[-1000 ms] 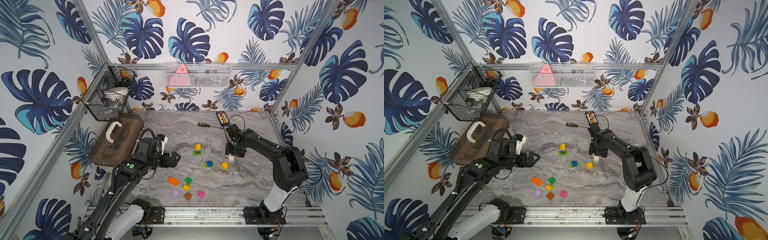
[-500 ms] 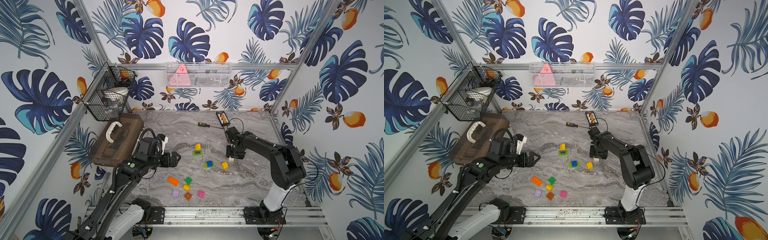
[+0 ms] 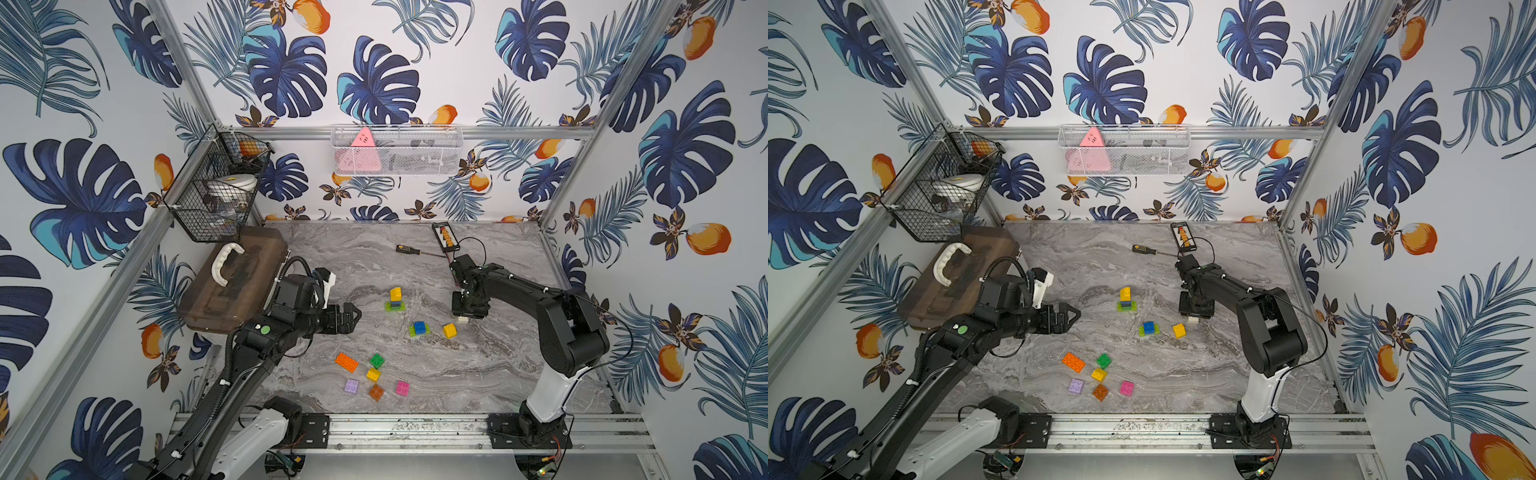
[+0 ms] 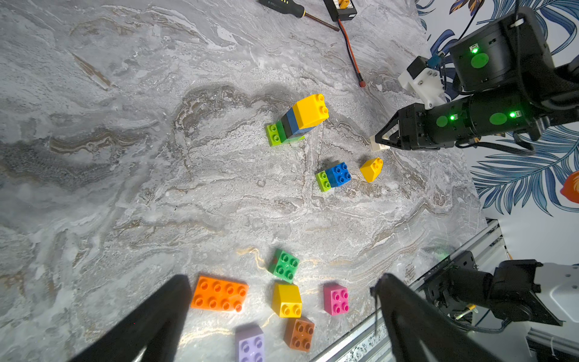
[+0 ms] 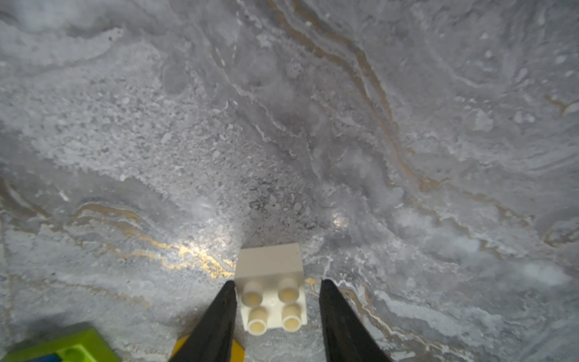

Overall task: Assemble the number 1 with lego
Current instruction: Pick up the lego brick from the center of the board.

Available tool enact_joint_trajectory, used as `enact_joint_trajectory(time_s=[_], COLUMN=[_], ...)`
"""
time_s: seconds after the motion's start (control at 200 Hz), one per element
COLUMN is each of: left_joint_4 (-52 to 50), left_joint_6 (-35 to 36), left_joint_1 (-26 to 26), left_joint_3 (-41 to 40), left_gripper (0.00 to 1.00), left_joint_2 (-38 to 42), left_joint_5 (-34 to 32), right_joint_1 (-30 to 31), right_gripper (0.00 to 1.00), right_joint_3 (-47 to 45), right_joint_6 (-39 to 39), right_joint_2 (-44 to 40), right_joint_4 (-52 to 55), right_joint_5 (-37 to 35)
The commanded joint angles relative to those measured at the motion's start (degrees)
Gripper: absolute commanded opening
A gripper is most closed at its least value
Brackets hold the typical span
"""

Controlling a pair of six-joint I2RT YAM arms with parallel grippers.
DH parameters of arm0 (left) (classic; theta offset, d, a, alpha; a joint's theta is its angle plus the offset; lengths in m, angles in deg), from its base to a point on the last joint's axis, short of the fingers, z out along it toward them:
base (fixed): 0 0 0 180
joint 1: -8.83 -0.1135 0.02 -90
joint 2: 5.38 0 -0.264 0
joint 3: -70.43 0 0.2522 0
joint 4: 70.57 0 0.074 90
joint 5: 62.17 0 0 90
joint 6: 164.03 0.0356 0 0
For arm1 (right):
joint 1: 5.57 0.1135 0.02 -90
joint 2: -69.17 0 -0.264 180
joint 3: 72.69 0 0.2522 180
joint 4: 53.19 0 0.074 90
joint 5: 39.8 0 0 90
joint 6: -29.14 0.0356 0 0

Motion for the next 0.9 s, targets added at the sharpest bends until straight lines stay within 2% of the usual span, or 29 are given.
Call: enact_joint_trajectory(time_s=[0.0, 0.255, 0.826, 0.896], left_joint_4=[-0.1, -0.02, -0.01, -0.01], left_joint_6=[0.48, 0.52, 0.47, 0.48], left_joint_1=[-0.23, -0.36, -0.78, -0.83], left_joint_3=[0.38, 0.4, 0.37, 0.38], left_gripper=[0.99, 0.99, 0.99, 0.99], left_joint_2=[-0.06, 0.03, -0.29, -0.18], left_joint_5=[0.25, 0.36, 0.47, 0.53], right_joint_1=[0.0, 0.07, 0.37, 0.52], right_gripper=[0.45, 0.48, 0.43, 0.4], right_joint_3=[-0.36, -1.37, -1.34, -1.3], right_joint_6=[0.51, 1.56, 2.57, 2.8], right_joint_2=[-0.51, -1.3, -0.35, -0.4], right_joint_4=[-0.23, -0.25, -0.07, 0.04], right_joint_5=[0.17, 0.59, 0.88, 0.62])
